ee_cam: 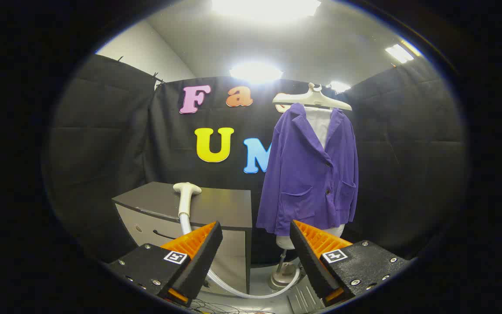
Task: Iron the clothes twice with a garment steamer, once on the left side and once on the right side.
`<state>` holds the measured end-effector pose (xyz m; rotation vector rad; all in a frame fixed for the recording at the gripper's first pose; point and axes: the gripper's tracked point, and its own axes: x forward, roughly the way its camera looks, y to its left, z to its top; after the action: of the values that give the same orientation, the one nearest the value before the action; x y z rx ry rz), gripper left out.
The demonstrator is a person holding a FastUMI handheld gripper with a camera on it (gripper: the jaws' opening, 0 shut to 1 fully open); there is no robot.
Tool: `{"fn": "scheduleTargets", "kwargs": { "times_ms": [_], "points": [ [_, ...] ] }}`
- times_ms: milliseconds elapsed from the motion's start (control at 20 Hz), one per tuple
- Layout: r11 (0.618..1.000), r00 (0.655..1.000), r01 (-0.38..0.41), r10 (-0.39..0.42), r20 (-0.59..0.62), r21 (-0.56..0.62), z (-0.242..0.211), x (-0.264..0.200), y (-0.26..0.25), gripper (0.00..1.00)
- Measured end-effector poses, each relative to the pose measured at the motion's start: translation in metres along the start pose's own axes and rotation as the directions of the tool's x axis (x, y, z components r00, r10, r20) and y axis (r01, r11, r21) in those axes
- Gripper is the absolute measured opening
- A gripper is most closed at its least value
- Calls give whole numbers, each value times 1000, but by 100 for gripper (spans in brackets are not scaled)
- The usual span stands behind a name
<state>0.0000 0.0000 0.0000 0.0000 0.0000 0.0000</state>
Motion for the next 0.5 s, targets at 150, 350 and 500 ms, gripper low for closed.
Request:
{"fn": "scheduleTargets", "kwargs": {
  "times_ms": [150, 350, 500],
  "points": [
    [1000, 1000, -6, 6, 24, 0, 4, -1, 1, 96],
    [1000, 999, 16, -15, 42, -18, 4, -7, -4, 96],
    [1000, 998, 19, -18, 54, -18, 6, -13, -4, 96]
  ]
}}
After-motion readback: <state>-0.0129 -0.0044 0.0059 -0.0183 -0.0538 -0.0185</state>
